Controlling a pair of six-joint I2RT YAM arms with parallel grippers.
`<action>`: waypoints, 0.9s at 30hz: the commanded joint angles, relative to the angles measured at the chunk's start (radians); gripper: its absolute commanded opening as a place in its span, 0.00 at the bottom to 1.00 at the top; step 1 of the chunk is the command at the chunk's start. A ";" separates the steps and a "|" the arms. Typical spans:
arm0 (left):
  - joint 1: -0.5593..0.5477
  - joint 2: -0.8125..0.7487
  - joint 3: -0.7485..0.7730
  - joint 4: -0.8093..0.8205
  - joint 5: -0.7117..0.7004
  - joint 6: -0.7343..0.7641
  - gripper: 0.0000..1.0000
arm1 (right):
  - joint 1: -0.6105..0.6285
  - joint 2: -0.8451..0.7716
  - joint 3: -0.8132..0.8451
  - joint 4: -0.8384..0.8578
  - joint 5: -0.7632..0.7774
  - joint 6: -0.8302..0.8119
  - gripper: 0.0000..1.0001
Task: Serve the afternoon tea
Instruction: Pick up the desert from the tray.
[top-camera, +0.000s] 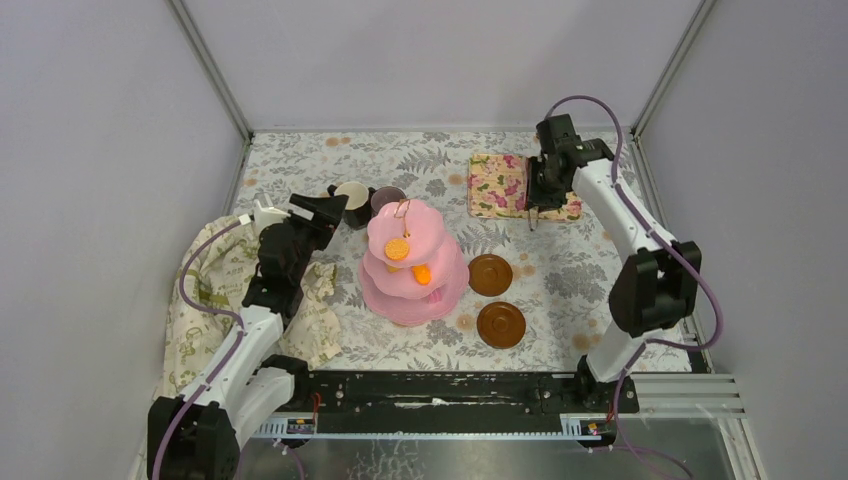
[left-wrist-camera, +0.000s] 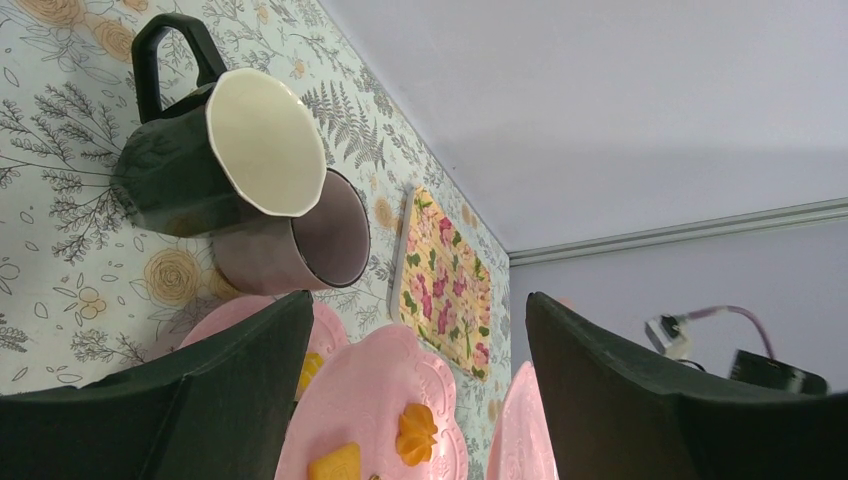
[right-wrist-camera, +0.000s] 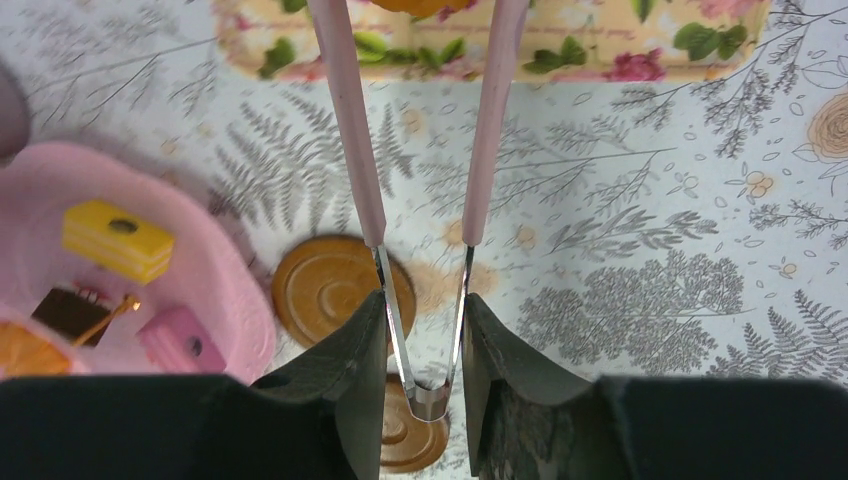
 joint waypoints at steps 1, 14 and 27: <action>0.008 0.012 0.042 0.029 -0.007 0.019 0.85 | 0.086 -0.131 0.003 -0.039 0.019 -0.013 0.02; 0.010 0.039 0.045 0.042 -0.003 0.019 0.85 | 0.393 -0.243 0.090 -0.114 0.034 0.073 0.01; 0.009 0.064 0.049 0.058 0.005 0.016 0.85 | 0.592 -0.230 0.189 -0.170 0.071 0.142 0.01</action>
